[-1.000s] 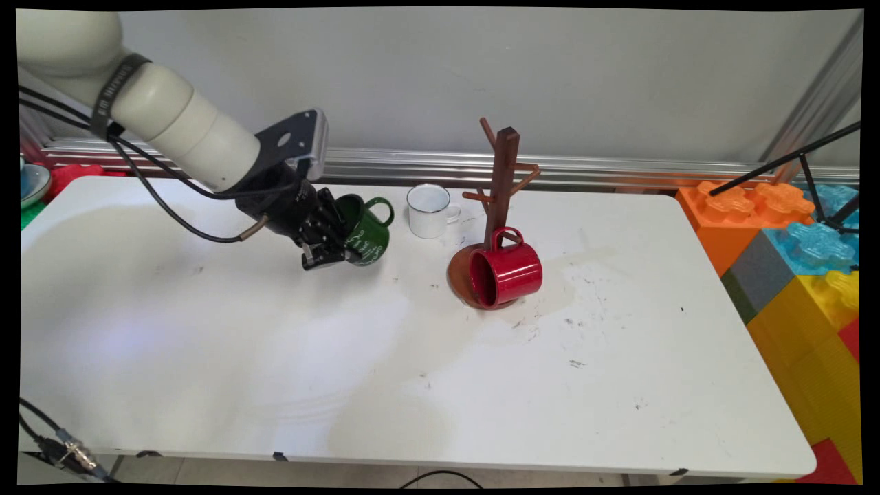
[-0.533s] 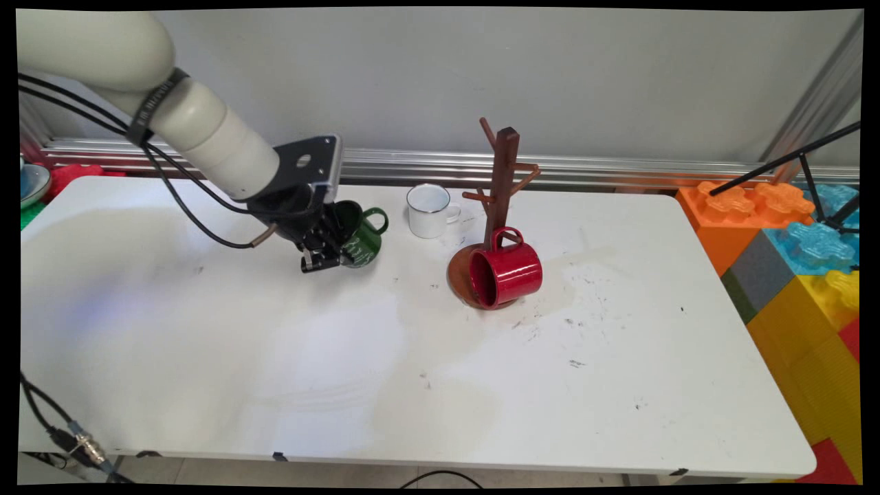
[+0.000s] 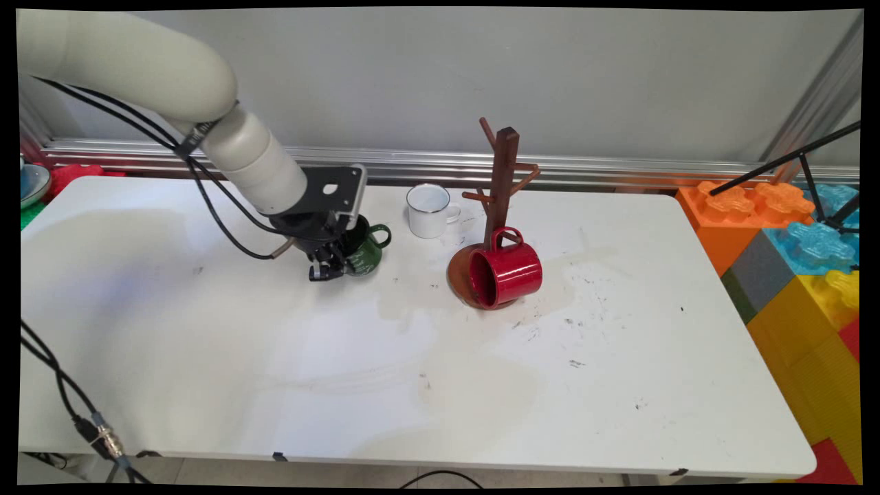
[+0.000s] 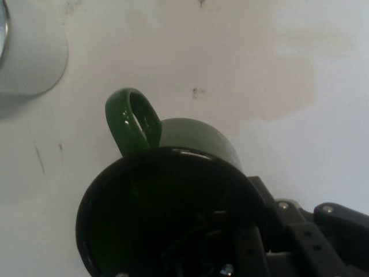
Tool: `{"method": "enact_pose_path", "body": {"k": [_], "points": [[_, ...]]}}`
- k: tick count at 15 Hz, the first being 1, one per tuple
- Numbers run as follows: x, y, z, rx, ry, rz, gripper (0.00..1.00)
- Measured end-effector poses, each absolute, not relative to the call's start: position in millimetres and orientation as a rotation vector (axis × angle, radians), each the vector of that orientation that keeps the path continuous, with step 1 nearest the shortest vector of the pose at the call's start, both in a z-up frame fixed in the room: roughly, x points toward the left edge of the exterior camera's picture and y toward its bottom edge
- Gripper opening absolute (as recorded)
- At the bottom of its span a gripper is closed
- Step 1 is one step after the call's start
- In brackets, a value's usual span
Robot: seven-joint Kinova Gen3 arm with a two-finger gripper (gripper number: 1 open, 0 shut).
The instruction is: Place the picked object on the table
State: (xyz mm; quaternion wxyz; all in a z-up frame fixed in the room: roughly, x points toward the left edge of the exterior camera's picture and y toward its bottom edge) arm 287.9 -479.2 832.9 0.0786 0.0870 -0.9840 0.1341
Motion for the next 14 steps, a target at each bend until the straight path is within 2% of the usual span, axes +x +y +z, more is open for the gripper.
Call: {"method": "enact_pose_path", "body": {"k": [11,12,14], "points": [[277.0,-494.2,807.5,0.217,-3.005,0.392,0.0],[276.2,-494.8,806.4,0.213,-3.004,0.392,1.0],[274.2,-495.6,805.3,0.204,-3.0,0.393,1.0]]}}
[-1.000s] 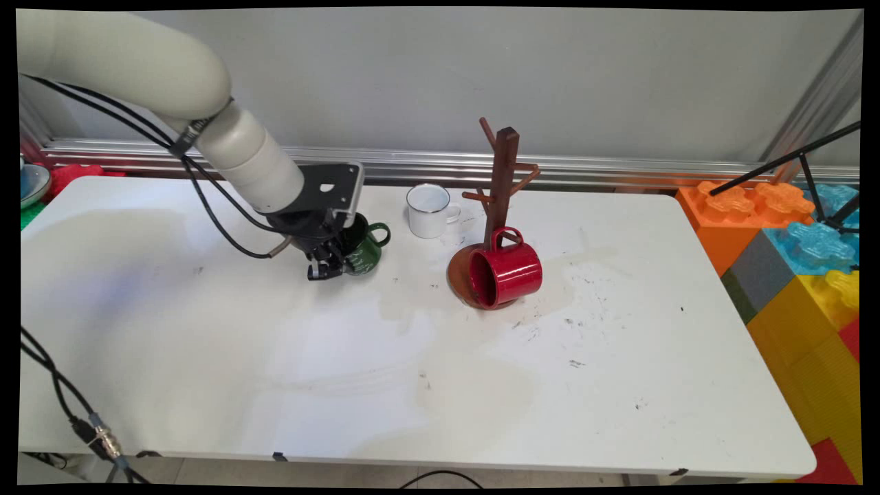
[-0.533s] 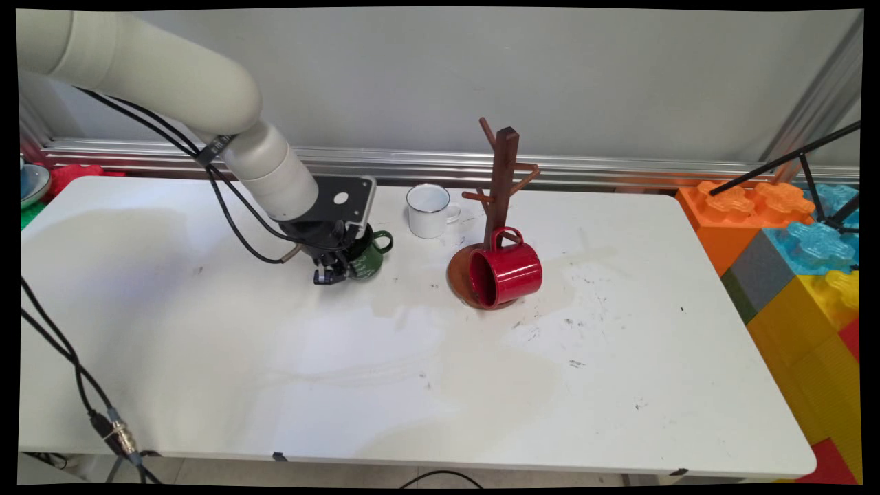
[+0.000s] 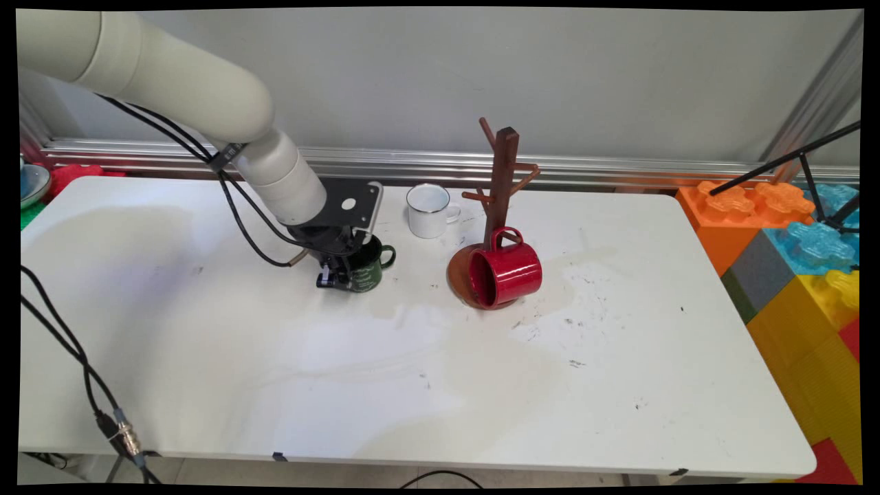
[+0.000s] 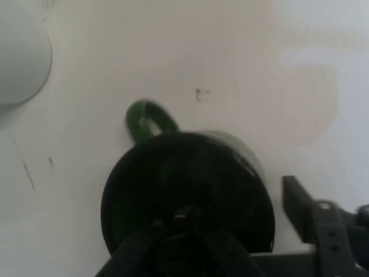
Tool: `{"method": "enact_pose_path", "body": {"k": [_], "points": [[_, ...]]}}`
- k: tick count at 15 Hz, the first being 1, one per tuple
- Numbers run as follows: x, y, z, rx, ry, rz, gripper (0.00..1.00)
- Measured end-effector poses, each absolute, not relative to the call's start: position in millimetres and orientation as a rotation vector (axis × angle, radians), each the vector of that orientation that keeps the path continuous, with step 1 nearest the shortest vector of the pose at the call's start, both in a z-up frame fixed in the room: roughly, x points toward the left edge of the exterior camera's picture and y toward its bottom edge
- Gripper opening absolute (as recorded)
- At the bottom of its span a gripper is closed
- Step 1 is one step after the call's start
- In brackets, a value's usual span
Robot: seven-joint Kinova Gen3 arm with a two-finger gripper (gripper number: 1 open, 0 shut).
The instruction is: Place the picked object on the table
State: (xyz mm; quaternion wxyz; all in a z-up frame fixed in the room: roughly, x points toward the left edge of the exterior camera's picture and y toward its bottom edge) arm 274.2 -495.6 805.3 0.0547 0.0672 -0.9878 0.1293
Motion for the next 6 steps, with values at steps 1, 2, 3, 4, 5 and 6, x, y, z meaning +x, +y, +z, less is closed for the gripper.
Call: {"method": "enact_pose_path", "body": {"k": [1,2,3,4,5,6], "points": [[272.7,-496.0,805.6,0.195,-2.993,0.395,1.0],[271.6,-496.0,806.4,0.187,-2.986,0.397,1.0],[270.5,-496.1,807.2,0.181,-2.98,0.398,1.0],[268.9,-495.9,809.3,0.174,-2.968,0.401,1.0],[267.7,-495.4,812.2,0.17,-2.955,0.404,1.0],[267.1,-494.7,816.1,0.169,-2.94,0.408,1.0]]}}
